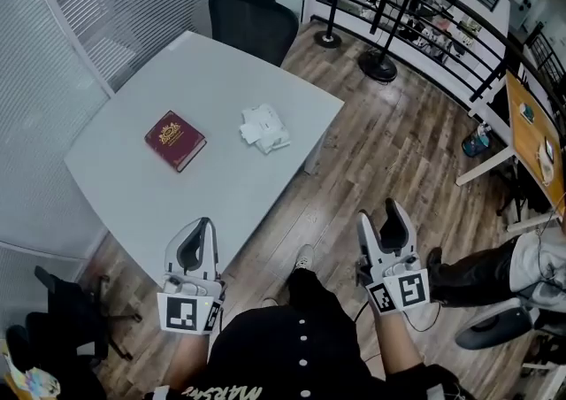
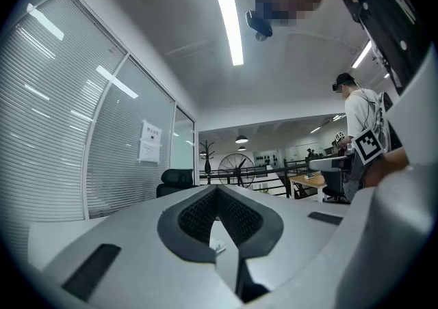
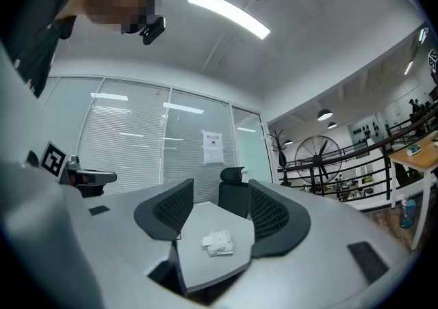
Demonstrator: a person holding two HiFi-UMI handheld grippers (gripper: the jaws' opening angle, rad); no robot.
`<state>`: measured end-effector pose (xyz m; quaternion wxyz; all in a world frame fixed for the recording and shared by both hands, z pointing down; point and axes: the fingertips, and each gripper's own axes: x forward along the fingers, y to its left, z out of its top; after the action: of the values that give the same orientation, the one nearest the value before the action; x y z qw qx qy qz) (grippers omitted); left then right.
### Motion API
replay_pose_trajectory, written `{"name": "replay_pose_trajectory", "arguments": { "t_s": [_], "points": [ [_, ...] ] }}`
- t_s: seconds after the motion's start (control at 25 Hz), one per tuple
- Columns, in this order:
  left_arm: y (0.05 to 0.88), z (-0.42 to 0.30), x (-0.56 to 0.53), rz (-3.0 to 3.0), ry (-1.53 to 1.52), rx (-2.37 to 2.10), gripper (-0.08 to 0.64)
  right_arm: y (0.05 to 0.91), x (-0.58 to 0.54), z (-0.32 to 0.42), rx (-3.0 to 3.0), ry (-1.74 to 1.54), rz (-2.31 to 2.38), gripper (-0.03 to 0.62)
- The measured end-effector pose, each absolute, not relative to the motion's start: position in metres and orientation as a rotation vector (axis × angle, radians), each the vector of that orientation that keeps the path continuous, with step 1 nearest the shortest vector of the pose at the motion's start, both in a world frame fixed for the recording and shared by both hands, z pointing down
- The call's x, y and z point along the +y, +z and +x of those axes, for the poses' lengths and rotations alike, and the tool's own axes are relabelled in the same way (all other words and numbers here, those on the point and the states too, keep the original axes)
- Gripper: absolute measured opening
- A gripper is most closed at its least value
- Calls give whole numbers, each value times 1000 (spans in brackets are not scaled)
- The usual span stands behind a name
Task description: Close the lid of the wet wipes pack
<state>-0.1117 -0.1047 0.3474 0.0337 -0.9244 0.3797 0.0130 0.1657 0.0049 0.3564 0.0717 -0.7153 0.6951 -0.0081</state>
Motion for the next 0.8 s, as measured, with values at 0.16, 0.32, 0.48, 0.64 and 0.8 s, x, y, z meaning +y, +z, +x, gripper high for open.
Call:
{"name": "replay_pose_trajectory", "arguments": {
  "t_s": [0.16,0.32,0.48,0.64,0.8],
  "points": [
    [343,-85,-129,-2839,42,1157,8,356,-16,188,2097,-23,-2151,249],
    [346,-63,-148,-2843,28,1178,8,357,-39,212,2105,-34,-2146,249],
    [338,-42,-166,-2827,34,1206,8,349,-63,236,2128,-27,-2121,249],
    [332,-24,-182,-2804,50,1244,8,342,-88,257,2155,-14,-2092,249],
    [329,-10,-193,-2767,58,1302,8,341,-108,275,2186,-10,-2062,249]
  ]
}}
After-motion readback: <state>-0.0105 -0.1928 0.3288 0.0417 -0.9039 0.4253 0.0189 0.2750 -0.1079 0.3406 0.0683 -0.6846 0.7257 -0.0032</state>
